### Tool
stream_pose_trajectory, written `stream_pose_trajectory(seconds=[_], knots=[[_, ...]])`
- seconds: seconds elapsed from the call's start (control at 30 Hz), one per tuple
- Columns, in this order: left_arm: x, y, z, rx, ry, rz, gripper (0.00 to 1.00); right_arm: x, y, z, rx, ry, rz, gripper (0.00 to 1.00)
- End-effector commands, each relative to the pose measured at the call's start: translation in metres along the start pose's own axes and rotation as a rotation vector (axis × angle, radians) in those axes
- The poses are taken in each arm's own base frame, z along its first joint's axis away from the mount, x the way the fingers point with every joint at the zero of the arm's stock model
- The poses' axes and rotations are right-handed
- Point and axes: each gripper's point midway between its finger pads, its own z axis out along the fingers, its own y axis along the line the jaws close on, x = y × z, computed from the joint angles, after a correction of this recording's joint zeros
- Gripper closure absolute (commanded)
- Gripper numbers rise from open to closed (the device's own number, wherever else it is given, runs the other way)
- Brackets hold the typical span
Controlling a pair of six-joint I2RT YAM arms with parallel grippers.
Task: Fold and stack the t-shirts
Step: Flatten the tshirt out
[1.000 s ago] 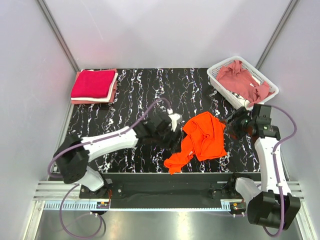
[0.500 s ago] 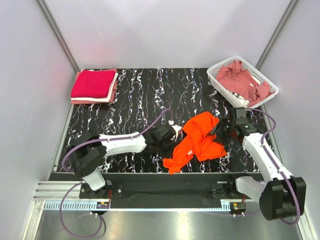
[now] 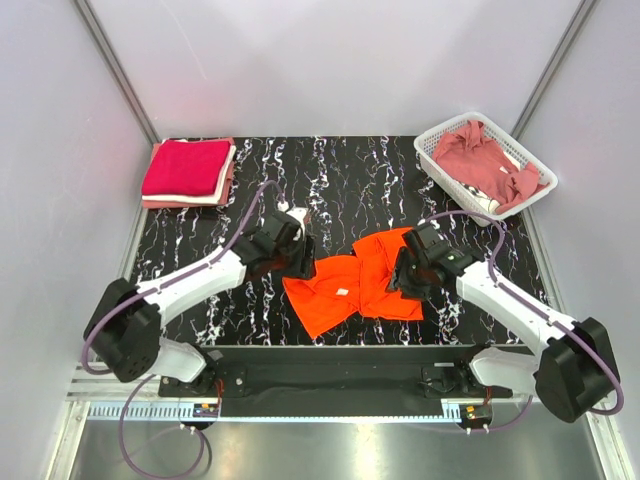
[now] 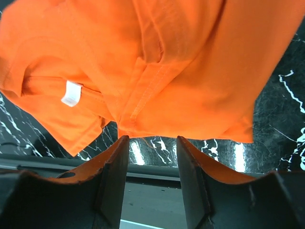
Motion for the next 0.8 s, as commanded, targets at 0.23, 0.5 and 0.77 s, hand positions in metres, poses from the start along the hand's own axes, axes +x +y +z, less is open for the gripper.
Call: stream_pose_trajectory(seconds=[0.23, 0.5, 0.77], knots=[[0.022, -0.040, -0.018, 0.085, -0.034, 0.047, 0.41, -0.002, 0.021, 0.005, 0.020, -0.038, -0.101, 0.51], [0.056, -0.050, -0.006, 0.143, 0.004, -0.013, 0.43, 0.012, 0.044, 0.028, 0.004, 0.006, -0.135, 0.52], [0.099, -0.025, 0.004, 0.104, 0.064, -0.102, 0.41, 0.025, 0.046, 0.048, 0.064, 0.026, -0.176, 0.53]])
